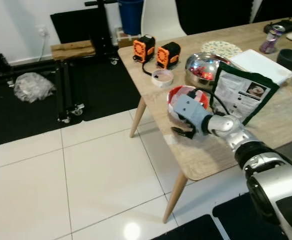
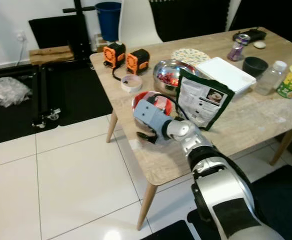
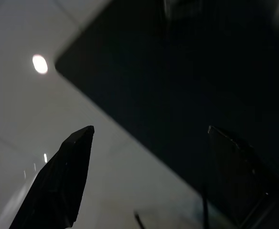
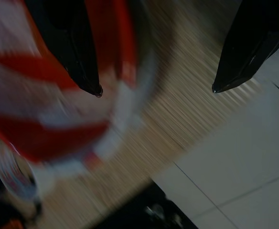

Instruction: Restocking fridge

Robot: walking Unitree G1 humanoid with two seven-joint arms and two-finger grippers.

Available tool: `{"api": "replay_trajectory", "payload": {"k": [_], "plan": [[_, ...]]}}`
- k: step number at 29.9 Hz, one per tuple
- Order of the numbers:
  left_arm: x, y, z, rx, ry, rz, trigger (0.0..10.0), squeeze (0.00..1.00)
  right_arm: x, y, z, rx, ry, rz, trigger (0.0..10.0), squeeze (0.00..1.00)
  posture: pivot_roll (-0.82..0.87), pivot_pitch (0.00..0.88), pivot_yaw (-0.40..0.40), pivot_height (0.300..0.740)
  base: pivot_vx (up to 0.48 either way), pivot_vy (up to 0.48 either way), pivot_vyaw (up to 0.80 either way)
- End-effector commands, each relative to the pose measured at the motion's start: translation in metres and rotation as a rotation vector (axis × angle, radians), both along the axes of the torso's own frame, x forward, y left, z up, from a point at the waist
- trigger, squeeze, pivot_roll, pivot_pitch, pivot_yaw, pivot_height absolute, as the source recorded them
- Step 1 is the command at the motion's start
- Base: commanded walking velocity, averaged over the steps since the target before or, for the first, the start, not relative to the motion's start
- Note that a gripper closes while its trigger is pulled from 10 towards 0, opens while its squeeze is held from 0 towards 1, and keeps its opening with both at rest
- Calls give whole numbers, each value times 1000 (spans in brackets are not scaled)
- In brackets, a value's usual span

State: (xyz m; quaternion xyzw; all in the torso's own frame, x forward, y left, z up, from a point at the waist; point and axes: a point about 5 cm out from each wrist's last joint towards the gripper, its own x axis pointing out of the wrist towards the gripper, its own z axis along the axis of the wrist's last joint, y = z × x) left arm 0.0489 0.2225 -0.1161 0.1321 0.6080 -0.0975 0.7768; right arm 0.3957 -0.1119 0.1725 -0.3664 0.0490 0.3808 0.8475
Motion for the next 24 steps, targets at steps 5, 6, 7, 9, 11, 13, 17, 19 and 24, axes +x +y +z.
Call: {"api": "replay_trajectory", "payload": {"k": [5, 6, 7, 9, 11, 13, 17, 19, 24], "plan": [[-12, -5, -3, -16, 40, 2, 10000, 0, -4, -5, -12, -46, 50, 5, 10000, 0, 156, 206, -75, 740, 0, 0, 0], [-10, -6, -2, -18, 35, 0, 10000, 0, -3, -5, -10, -47, 43, 9, 10000, 0, 156, 206, -75, 740, 0, 0, 0], [-8, -7, -2, -20, 31, -2, 10000, 0, -2, -5, -8, -58, 34, 13, 10000, 0, 153, 204, -76, 740, 0, 0, 0], [-6, -8, -2, -22, 27, -5, 10000, 0, -2, -6, -7, -89, 23, 12, 10000, 0, 151, 203, -76, 740, 0, 0, 0], [-5, -8, -2, -23, 25, -6, 10000, 0, -1, -7, -8, -118, 16, 2, 10000, 0, 149, 202, -76, 740, 0, 0, 0], [-4, -8, -2, -24, 23, -8, 10000, 0, 0, -10, -8, -162, 8, -13, 5922, 0, 146, 200, -76, 740, 0, 0, 0], [-3, -9, -2, -24, 19, -11, 10000, 0, 2, -15, -7, -195, -2, -42, 0, 0, 147, 196, -77, 740, 0, 0, 0], [-1, -9, -2, -25, 18, -12, 10000, 0, 3, -16, -5, -214, -12, -52, 0, 0, 148, 192, -77, 740, 0, 0, 0], [0, -10, -2, -27, 17, -11, 10000, 0, 4, -16, -3, -230, -21, -48, 0, 0, 148, 189, -79, 740, 0, 0, 0]]}}
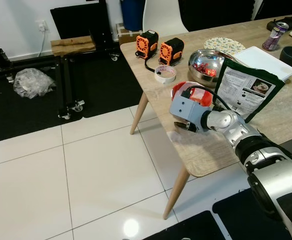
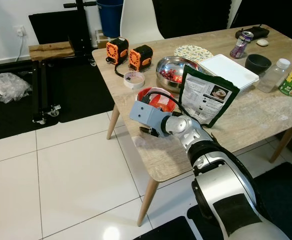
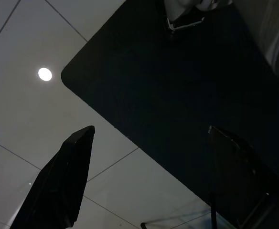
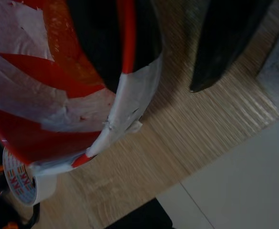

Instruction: Restocking fridge

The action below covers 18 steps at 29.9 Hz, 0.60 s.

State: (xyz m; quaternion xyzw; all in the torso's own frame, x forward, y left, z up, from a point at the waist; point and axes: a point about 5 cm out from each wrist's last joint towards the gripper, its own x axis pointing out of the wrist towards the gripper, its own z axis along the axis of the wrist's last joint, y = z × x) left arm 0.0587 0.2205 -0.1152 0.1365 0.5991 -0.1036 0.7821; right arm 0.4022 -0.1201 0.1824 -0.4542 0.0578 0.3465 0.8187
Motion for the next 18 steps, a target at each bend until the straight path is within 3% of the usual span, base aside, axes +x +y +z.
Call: {"api": "replay_trajectory", "payload": {"k": [1, 12, 18], "plan": [[-10, -8, -3, -24, 36, 5, 10000, 0, -3, -7, -13, -54, 49, -13, 0, 0, 148, 187, -79, 740, 0, 0, 0], [-2, -10, -3, -29, 25, 7, 10000, 0, -2, 0, -2, -59, 23, 55, 0, 0, 136, 151, -81, 740, 0, 0, 0], [12, -10, -1, -14, -3, 12, 10000, 0, -8, 12, 20, 20, 44, 260, 0, 0, 121, 105, -82, 740, 0, 0, 0]]}}
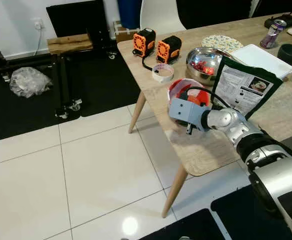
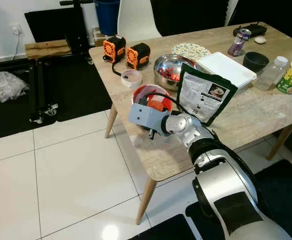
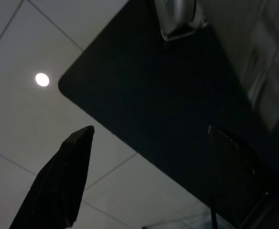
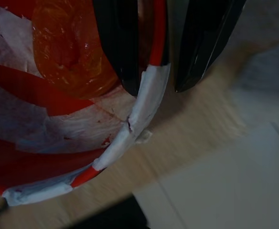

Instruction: Restocking fridge

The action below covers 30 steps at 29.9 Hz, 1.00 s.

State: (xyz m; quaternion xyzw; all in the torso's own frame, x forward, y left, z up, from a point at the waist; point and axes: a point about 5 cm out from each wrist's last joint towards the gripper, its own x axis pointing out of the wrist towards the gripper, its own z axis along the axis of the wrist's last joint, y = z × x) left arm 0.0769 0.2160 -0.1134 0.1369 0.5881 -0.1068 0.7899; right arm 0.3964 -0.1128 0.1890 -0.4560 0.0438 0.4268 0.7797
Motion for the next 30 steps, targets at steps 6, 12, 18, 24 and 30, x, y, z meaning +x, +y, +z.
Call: {"api": "replay_trajectory", "payload": {"k": [6, 12, 18, 24, 30], "plan": [[5, 1, 1, 23, 3, 24, 10000, 0, -11, 12, 22, 126, 59, 251, 0, 0, 104, 74, -77, 740, 0, 0, 0], [14, 12, 4, 78, 2, 8, 10000, 0, -27, 17, 24, 192, 159, 451, 0, 0, 84, 36, -69, 740, 0, 0, 0], [1, 24, 4, 132, 121, -241, 10000, 0, -49, 6, 5, 152, 284, 562, 0, 0, 77, 22, -61, 740, 0, 0, 0], [-28, 50, 8, 203, 320, -479, 10000, 0, -77, -7, -6, 154, 427, 650, 0, 0, 76, 14, -53, 740, 0, 0, 0], [-40, 62, 10, 218, 399, -564, 10000, 0, -86, -12, -9, 150, 470, 667, 0, 0, 74, 9, -47, 740, 0, 0, 0]]}}
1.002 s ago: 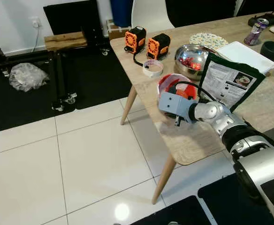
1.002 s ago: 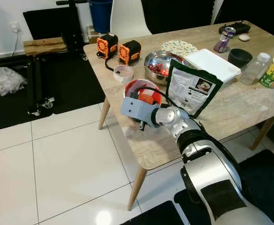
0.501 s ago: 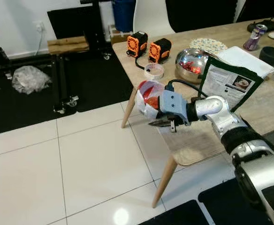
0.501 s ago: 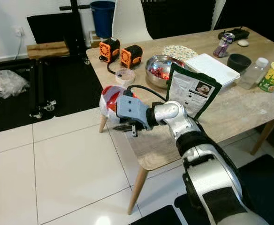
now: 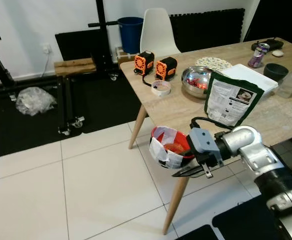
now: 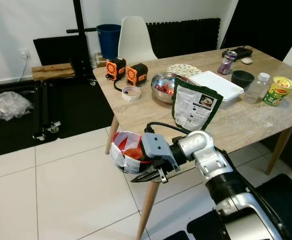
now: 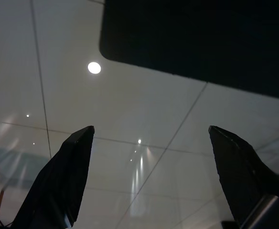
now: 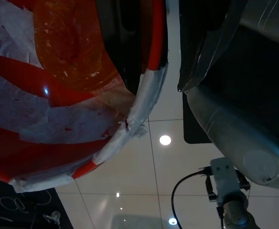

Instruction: Restocking fridge

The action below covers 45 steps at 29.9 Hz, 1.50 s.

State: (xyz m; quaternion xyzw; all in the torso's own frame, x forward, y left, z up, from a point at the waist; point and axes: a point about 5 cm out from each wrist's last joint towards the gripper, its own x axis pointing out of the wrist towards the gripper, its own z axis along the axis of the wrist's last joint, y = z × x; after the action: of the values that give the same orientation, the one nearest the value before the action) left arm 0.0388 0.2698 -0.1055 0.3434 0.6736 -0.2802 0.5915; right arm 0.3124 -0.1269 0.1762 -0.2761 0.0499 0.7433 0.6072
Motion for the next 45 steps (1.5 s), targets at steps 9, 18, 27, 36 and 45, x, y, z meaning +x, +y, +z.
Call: {"api": "replay_trajectory", "payload": {"k": [9, 18, 27, 36, 45], "plan": [[32, 39, 18, 224, -224, 45, 10000, 0, -32, -26, -30, -192, 78, -65, 0, 0, 76, 4, -61, 740, 0, 0, 0], [68, 51, 31, 275, -518, 480, 10000, 0, -38, -47, -33, -239, 98, -186, 0, 0, 47, 0, -60, 740, 0, 0, 0], [91, 43, 35, 251, -621, 520, 10000, 0, -62, -56, -56, -305, 183, -231, 0, 0, 37, 0, -52, 740, 0, 0, 0], [95, 20, 27, 205, -610, 518, 10000, 0, -93, -51, -68, -330, 246, -209, 0, 0, 9, 1, -35, 740, 0, 0, 0], [95, 9, 22, 178, -597, 504, 10000, 0, -104, -46, -78, -404, 266, -169, 0, 0, 2, 0, -38, 740, 0, 0, 0]]}}
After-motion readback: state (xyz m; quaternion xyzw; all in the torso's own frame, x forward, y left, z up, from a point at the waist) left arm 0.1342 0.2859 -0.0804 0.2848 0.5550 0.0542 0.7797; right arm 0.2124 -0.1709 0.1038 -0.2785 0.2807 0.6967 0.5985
